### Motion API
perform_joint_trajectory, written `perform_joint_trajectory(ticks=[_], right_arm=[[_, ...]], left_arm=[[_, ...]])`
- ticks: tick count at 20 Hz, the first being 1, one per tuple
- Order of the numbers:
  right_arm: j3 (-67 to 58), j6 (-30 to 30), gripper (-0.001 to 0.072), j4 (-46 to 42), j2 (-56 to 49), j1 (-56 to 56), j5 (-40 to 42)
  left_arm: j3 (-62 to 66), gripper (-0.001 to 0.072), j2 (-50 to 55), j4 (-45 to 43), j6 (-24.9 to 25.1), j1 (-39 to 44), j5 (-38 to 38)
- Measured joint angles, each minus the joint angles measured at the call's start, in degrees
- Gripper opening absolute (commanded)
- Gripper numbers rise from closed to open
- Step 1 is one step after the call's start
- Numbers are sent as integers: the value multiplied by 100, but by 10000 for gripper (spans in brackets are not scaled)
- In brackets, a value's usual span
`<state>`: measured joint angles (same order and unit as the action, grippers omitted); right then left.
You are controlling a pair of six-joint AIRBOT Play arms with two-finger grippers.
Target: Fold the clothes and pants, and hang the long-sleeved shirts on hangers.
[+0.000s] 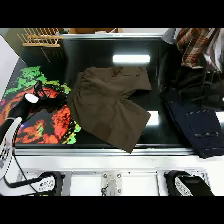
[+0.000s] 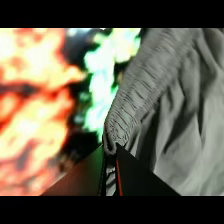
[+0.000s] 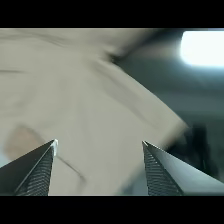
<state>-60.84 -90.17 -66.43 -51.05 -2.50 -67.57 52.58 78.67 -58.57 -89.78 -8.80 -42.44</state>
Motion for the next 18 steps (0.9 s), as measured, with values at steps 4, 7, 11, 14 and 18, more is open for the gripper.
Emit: perform_joint_trajectory(ticks=[4, 7, 11, 14, 18], right_arm=[[1329, -704, 583, -435, -201, -520, 186], [2166, -708, 582, -4, -693, -636, 726], [2575, -238, 582, 831, -1585, -273, 1543], [2597, 208, 578, 1526, -2120, 74, 2009], [2258, 697, 35, 1818, -2566, 343, 2363]], left_arm=[[-817, 17, -979, -520, 83, -22, -498], [-1360, 17, -1615, -662, 140, -24, -671], [-1797, 17, -2197, -732, 177, -24, -767], [-1923, 17, -2411, -743, 181, -24, -831], [-1980, 17, -2424, -748, 195, 42, -1001]])
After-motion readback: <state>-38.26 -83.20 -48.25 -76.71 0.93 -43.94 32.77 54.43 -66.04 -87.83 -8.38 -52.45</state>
